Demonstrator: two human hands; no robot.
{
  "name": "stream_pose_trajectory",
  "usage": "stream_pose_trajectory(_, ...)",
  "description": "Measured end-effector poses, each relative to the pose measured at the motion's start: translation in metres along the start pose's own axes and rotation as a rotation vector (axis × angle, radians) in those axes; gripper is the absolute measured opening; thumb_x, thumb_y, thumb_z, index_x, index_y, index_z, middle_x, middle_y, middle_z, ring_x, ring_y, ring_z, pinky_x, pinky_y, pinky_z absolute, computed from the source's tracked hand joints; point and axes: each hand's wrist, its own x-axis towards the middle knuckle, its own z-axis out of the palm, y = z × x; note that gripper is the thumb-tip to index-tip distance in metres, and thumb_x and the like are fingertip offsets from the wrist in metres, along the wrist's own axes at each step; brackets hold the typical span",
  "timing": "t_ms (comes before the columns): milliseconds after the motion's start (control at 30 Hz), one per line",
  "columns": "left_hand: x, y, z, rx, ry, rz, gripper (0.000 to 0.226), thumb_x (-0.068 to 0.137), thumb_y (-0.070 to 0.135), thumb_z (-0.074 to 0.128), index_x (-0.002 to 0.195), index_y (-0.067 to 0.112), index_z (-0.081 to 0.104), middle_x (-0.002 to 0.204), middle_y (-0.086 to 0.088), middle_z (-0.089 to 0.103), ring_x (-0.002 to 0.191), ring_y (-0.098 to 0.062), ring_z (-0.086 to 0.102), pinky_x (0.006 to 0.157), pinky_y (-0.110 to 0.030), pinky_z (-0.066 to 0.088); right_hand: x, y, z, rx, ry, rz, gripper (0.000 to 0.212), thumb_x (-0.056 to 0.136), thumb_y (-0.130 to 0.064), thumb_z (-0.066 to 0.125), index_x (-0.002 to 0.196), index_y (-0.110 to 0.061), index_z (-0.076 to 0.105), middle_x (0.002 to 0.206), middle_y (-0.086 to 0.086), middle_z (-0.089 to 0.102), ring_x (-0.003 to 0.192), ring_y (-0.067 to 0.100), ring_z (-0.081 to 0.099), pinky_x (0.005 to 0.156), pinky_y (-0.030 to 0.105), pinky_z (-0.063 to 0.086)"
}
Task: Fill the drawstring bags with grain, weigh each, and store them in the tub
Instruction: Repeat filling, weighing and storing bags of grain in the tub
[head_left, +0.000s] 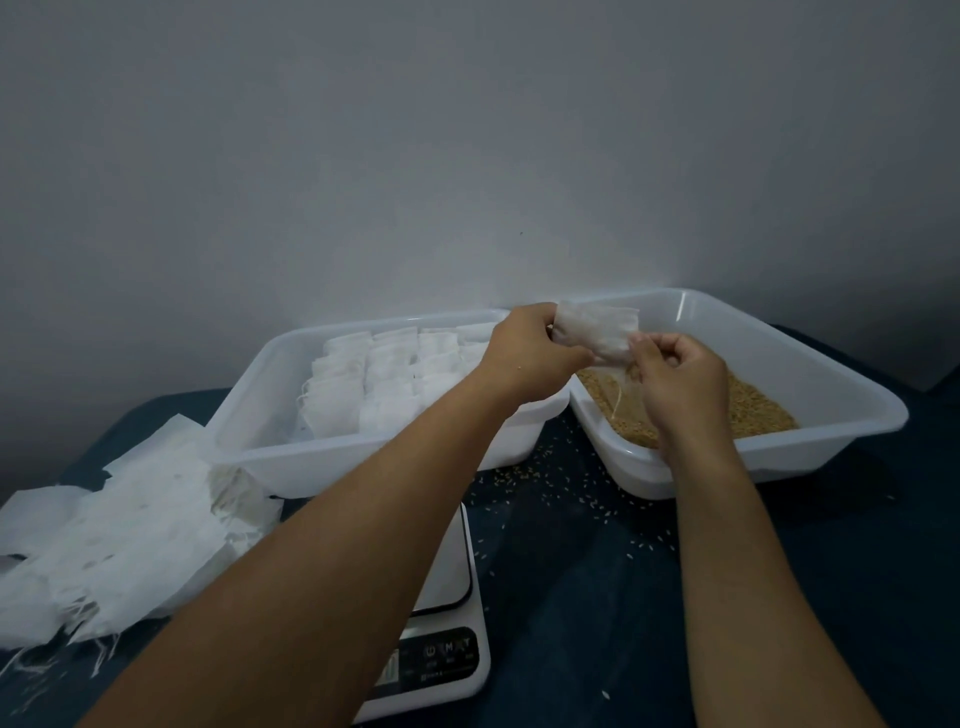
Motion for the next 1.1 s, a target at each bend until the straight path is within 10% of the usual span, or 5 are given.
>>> stream_pose_trajectory(767, -0.008, -0.008, 0.001, -0.008, 0.010, 0.027, 0.023, 0.085, 0.013, 0.081, 0.105, 0.022, 0.074, 0.083, 0.011, 0.073, 0.067, 0.003, 0.065, 0.058, -0.010, 0.048, -0.004, 0.000, 0.001, -0.133, -0.034, 0.000, 0.015, 0.096, -0.039, 0.071, 0.096, -0.025, 0.075, 0.093, -0.006, 0.074, 0.085, 0.014, 0.069, 0.071, 0.034, 0.055)
stream_pose_trajectory(1100, -0.016, -0.016, 0.001, -0.053, -0.001, -0.025, 0.025, 0.087, 0.016, 0.081, 0.109, 0.021, 0.070, 0.095, 0.004, 0.073, 0.089, -0.015, 0.072, 0.075, -0.028, 0.059, -0.012, -0.010, 0.002, -0.150, -0.041, -0.077, 0.015, 0.100, -0.036, 0.067, 0.102, -0.023, 0.072, 0.098, -0.006, 0.072, 0.091, 0.012, 0.068, 0.079, 0.035, 0.057)
